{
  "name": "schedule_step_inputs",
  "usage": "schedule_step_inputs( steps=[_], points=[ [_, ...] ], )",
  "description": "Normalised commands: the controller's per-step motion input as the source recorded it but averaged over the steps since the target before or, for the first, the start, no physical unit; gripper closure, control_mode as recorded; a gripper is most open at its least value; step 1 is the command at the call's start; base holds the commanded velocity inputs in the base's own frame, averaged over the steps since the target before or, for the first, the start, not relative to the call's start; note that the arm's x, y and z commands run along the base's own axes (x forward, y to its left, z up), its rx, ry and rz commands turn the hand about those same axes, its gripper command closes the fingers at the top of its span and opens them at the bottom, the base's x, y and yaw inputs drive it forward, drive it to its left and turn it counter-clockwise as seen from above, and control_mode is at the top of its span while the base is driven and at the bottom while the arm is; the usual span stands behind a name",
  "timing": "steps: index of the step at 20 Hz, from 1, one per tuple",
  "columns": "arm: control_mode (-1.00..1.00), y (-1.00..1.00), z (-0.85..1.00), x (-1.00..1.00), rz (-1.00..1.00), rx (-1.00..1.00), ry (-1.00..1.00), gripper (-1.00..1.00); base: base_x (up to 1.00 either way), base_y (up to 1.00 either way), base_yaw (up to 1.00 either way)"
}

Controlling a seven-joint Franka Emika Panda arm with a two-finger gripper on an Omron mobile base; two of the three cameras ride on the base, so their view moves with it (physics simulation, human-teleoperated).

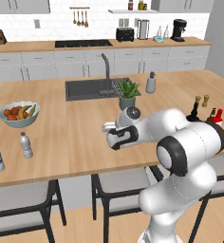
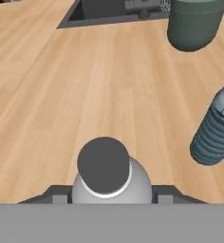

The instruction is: Move the plastic bottles in the middle to the plastics group, and the glass bottles in the middle to the glass group.

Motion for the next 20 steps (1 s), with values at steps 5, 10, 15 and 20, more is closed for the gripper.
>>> schedule_step_inputs(
  steps=[5,10,15,20],
  points=[
    [-1.00,0.82,0.25,-0.14,0.25,0.00,-0.01,1.00,0.00,0.00,0.00],
    [-1.00,1.00,0.25,-0.01,0.23,-0.02,0.00,1.00,0.00,0.00,0.00],
    [-1.00,1.00,-0.04,0.00,0.15,-0.03,0.00,1.00,0.00,0.00,0.00],
    [-1.00,0.96,-0.08,0.00,0.11,0.00,-0.01,1.00,0.00,0.00,0.00]
  ],
)
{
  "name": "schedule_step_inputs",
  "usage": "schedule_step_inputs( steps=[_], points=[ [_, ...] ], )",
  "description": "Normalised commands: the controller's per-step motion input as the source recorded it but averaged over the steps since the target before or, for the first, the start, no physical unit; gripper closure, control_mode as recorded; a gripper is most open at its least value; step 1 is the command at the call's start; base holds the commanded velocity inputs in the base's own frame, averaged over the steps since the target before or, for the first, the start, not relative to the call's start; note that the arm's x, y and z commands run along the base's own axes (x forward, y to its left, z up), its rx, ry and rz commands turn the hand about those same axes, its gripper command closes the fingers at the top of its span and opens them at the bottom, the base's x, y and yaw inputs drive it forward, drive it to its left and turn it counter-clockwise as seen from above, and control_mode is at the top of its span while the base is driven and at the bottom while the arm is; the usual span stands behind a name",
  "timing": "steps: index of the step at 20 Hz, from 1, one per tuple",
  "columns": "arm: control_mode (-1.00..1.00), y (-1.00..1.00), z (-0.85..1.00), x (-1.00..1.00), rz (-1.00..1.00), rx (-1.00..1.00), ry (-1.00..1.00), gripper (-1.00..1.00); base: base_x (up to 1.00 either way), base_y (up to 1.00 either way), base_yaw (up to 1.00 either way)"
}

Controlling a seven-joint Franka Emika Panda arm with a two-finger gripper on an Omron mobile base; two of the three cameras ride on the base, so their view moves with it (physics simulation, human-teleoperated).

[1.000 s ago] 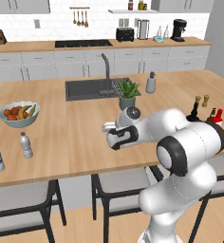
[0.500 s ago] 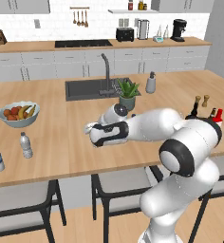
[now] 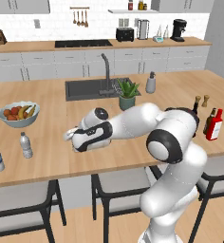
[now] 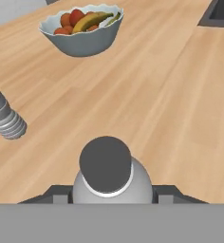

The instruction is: Move the plastic bottles in the middle to the plastics group, and the glass bottles in the middle to the glass group.

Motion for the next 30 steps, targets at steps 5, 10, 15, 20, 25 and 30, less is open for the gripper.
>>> schedule_step_inputs(
  steps=[5,10,15,20,25,30],
  points=[
    [-1.00,0.58,0.00,0.01,0.07,0.00,-0.01,1.00,0.00,0.00,0.00],
    [-1.00,0.67,0.00,0.25,0.05,-0.05,0.00,1.00,0.00,0.00,0.00],
    [-1.00,0.59,0.00,0.24,0.00,-0.06,0.00,1.00,0.00,0.00,0.00],
    [-1.00,0.68,0.00,0.20,0.00,-0.05,0.00,1.00,0.00,0.00,0.00],
    [-1.00,0.50,0.00,0.07,0.01,-0.02,0.00,1.00,0.00,0.00,0.00],
    [-1.00,0.24,-0.03,0.00,0.05,0.00,0.00,1.00,0.00,0.00,0.00]
  ],
)
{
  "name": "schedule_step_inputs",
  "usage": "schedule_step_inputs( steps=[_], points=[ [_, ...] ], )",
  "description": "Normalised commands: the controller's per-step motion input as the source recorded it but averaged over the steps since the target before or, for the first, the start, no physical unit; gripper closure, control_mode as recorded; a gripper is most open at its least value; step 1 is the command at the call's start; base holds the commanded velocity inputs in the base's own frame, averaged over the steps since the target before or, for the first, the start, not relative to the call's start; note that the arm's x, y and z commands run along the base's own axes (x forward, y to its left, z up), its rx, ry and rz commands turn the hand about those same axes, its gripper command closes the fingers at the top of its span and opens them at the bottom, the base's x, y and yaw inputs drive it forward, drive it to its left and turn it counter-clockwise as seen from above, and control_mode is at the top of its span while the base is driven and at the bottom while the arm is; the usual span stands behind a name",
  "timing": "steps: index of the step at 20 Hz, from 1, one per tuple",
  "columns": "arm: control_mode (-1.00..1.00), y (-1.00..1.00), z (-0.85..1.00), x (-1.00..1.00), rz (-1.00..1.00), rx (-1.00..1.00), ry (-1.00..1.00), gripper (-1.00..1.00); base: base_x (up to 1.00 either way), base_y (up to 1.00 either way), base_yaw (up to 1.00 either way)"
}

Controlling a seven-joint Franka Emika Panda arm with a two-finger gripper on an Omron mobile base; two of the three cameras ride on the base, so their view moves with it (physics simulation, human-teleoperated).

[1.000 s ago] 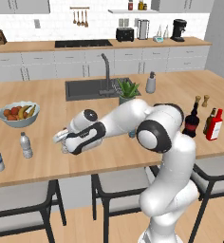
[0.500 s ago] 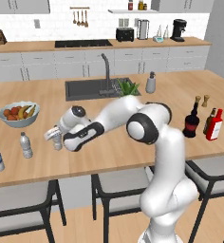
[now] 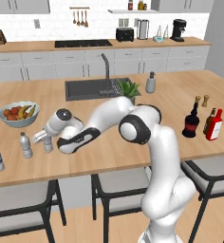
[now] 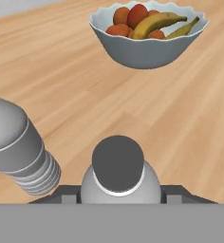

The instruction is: Move the plastic bottles in the middle to the plastics group, and the glass bottles in the middle to the glass group.

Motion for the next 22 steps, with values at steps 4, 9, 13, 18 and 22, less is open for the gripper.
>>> schedule_step_inputs(
  steps=[4,9,13,18,22],
  points=[
    [-1.00,0.07,0.00,0.38,0.06,0.00,0.00,1.00,0.00,0.00,0.00],
    [-1.00,0.00,0.00,0.43,0.09,0.00,0.08,1.00,0.00,0.00,0.00],
    [-1.00,0.00,0.00,0.14,0.10,-0.01,0.12,1.00,0.00,0.00,0.00],
    [-1.00,0.00,0.00,0.11,0.06,-0.01,0.04,1.00,0.00,0.00,0.00],
    [-1.00,0.00,0.00,0.00,0.06,0.00,0.00,1.00,0.00,0.00,0.00]
  ],
)
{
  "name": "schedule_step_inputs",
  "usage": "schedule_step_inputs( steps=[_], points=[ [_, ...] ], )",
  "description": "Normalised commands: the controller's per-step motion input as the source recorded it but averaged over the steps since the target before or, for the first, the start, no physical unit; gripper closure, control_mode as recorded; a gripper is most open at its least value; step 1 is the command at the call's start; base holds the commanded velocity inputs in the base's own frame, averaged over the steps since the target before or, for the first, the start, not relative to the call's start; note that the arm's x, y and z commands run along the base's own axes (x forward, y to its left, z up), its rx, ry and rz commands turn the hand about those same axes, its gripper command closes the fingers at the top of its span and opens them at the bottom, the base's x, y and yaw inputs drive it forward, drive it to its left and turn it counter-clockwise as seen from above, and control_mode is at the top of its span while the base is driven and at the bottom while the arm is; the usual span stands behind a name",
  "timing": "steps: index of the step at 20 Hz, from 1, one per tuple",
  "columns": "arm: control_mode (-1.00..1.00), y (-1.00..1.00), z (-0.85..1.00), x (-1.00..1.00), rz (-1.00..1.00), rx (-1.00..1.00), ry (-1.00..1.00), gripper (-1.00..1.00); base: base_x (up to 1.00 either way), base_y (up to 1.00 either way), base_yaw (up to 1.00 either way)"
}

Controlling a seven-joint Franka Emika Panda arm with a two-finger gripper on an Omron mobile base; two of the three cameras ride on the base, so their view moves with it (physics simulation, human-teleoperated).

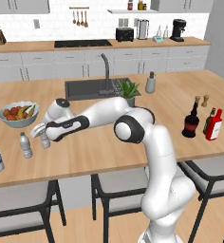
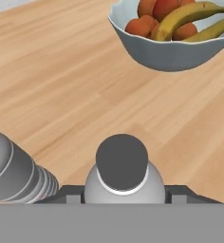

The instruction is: Move the plastic bottles in the middle to the plastics group, and the glass bottles in the middle to the glass group.

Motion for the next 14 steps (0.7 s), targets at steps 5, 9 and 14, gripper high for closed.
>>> schedule_step_inputs(
  steps=[5,9,14],
  points=[
    [-1.00,0.11,0.00,0.00,0.10,0.00,0.00,1.00,0.00,0.00,0.00],
    [-1.00,0.09,0.00,0.00,0.11,0.00,0.00,1.00,0.00,0.00,0.00],
    [-1.00,0.02,-0.21,0.00,0.06,-0.02,0.00,1.00,0.00,0.00,0.00]
  ],
)
